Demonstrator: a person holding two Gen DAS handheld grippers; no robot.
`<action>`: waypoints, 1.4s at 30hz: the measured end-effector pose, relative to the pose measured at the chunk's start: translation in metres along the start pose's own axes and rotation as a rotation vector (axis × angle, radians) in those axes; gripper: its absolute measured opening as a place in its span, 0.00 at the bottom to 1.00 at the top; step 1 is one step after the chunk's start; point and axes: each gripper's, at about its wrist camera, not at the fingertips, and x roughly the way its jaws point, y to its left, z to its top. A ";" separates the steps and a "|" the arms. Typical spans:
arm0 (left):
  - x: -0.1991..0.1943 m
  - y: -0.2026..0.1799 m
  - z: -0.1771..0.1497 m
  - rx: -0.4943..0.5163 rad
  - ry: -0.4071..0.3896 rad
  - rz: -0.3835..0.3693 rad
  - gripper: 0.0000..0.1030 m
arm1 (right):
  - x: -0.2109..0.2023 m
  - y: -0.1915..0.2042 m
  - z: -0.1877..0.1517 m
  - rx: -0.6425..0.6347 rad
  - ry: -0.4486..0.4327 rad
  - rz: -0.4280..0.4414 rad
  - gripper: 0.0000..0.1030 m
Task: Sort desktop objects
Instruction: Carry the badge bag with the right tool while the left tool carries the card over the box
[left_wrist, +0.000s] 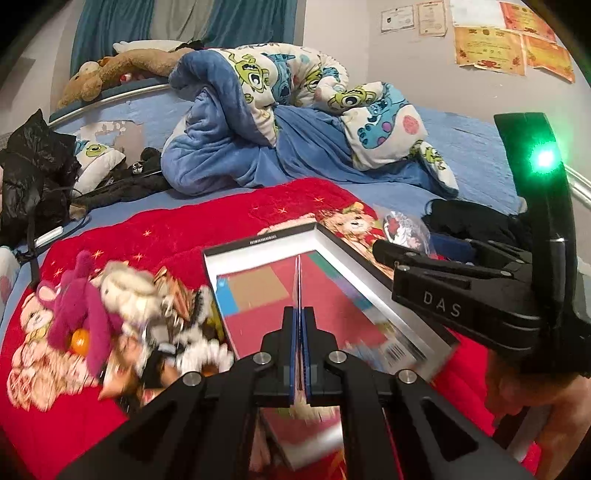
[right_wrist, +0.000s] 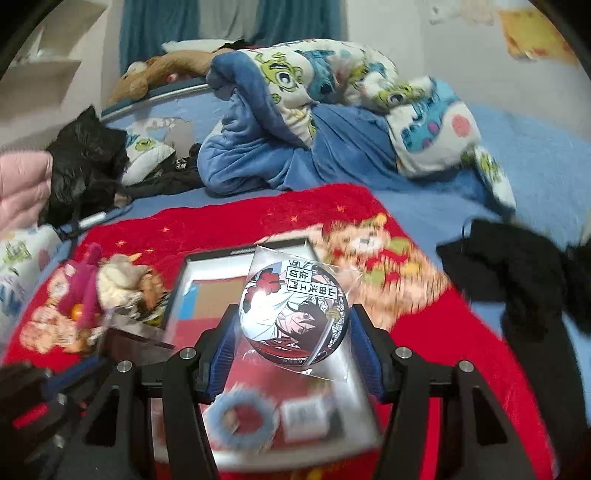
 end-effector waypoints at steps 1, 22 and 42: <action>0.009 0.001 0.004 0.000 0.003 0.001 0.03 | 0.010 -0.001 0.004 -0.005 0.008 0.015 0.55; 0.082 0.009 -0.012 0.029 0.082 0.066 0.03 | 0.112 -0.010 -0.020 0.004 0.218 0.148 0.55; 0.082 -0.003 -0.022 0.054 0.078 0.050 0.03 | 0.129 0.002 -0.031 -0.081 0.294 0.067 0.55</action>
